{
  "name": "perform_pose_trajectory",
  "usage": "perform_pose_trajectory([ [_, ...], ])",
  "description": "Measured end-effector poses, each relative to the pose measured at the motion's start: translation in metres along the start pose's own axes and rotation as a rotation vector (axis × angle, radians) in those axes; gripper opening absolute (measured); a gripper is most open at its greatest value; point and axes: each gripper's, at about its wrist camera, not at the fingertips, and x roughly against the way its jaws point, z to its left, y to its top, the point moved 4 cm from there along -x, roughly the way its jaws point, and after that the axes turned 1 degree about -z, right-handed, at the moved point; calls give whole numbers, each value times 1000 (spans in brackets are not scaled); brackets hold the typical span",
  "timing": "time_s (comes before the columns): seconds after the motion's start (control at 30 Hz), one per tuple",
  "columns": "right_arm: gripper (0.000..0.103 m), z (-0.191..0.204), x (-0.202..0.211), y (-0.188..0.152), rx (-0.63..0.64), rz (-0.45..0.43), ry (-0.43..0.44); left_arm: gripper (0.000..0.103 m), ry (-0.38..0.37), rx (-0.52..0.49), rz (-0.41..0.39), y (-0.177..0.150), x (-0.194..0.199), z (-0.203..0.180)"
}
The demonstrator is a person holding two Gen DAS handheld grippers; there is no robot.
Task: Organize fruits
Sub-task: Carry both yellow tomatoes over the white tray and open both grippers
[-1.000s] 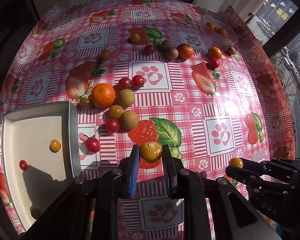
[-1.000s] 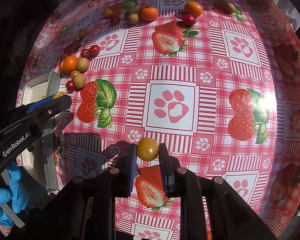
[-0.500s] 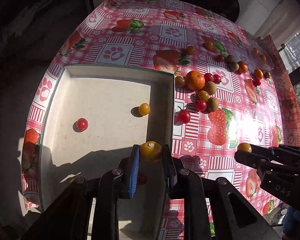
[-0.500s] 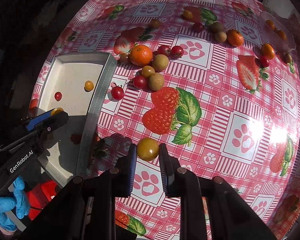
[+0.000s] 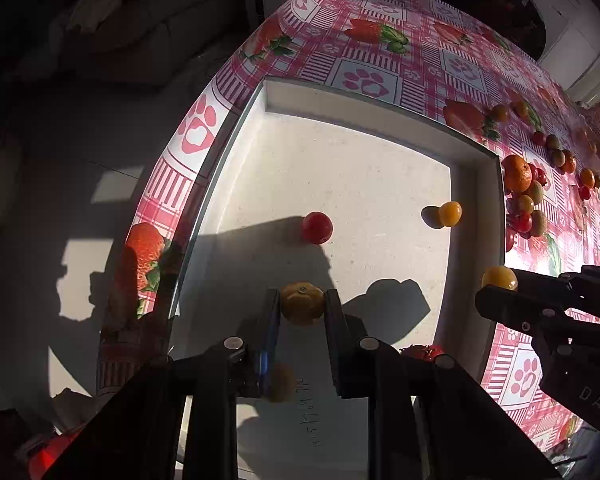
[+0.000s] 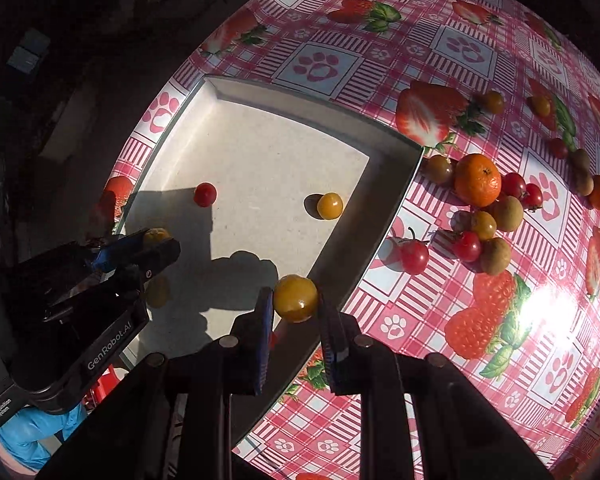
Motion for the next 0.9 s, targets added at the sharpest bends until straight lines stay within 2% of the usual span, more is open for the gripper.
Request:
perform_pose_trajectory([
  [0.3, 24, 13, -48, 12, 31, 82, -25, 23, 18, -22, 61, -6, -26, 10],
  [0.6, 26, 18, -57, 11, 90, 102, -47, 25, 14, -15, 57, -8, -27, 8],
  [0.63, 28, 19, -57, 12, 93, 103, -46, 29, 15, -14, 58, -8, -26, 8],
  [0.67, 31, 21, -57, 12, 96, 106, -43, 52, 14, -11, 60, -9, -26, 10],
  [0.7, 34, 23, -56, 13, 99, 106, -38, 65, 59, -5, 52, -7, -28, 13],
  [0.77, 39, 23, -54, 16, 91, 105, -54, 73, 76, 7, 38, -7, -27, 15],
  [0.9, 46, 16, -52, 19, 71, 95, -40, 73, 40, 14, 73, -11, -29, 16],
])
